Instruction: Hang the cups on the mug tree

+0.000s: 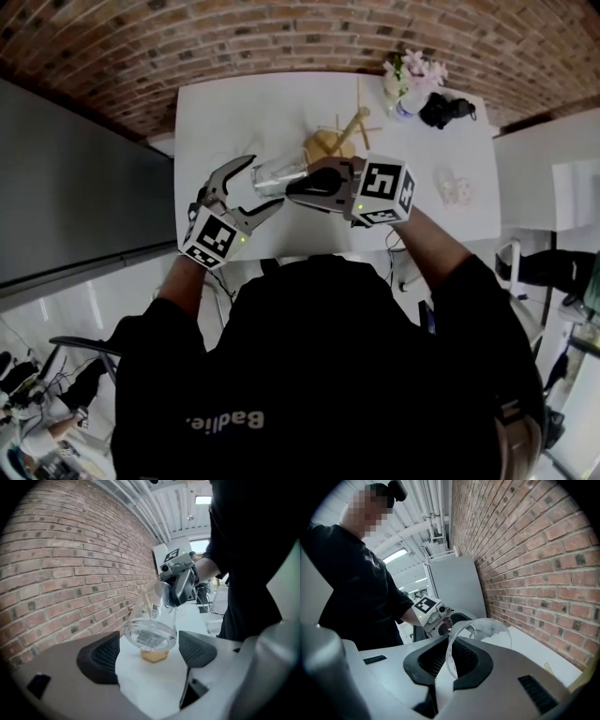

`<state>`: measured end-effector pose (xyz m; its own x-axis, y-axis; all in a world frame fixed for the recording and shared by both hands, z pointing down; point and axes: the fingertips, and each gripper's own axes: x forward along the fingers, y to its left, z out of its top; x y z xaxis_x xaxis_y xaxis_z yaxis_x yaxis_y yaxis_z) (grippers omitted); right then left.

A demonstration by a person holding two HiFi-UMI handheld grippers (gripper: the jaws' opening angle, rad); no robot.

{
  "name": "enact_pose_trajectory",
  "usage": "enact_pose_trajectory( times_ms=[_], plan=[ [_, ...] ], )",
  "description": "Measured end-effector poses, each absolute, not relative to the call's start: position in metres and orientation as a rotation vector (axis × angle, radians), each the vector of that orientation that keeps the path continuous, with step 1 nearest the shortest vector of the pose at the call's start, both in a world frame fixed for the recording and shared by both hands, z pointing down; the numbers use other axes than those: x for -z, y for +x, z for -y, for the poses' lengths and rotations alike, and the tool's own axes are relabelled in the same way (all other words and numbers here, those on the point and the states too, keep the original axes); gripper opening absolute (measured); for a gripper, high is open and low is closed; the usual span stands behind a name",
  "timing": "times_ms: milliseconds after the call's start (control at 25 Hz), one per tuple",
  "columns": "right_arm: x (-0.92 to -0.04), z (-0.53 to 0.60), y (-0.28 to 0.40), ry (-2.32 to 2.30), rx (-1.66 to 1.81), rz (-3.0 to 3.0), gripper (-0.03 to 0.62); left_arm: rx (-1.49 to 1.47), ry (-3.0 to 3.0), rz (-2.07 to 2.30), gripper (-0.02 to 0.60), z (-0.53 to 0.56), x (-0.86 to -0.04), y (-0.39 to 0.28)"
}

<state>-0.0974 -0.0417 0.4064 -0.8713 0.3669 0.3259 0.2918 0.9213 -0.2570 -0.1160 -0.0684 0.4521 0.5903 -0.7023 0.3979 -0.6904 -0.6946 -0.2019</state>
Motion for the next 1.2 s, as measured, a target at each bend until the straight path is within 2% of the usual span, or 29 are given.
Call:
enact_pose_trajectory(
  times_ms=[160,280,600,1200],
  plan=[
    [-0.411,0.043,-0.099,-0.467,-0.326,2.728,0.046,0.789,-2.776,-1.099,0.383,0.069,-0.468,-0.109],
    [-0.415,0.045,-0.100,-0.468,-0.347,2.742,0.046,0.767,-2.777,-1.112,0.327,0.074,-0.466,-0.113],
    [-0.423,0.059,-0.100,-0.386,-0.424,2.841,0.054,0.805,-2.823,-1.090,0.322,0.082,-0.471,-0.116],
    [-0.429,0.103,-0.101,0.050,-0.586,3.055,0.098,0.806,-2.963,-1.001,0.324,0.113,-0.477,-0.125]
  ],
)
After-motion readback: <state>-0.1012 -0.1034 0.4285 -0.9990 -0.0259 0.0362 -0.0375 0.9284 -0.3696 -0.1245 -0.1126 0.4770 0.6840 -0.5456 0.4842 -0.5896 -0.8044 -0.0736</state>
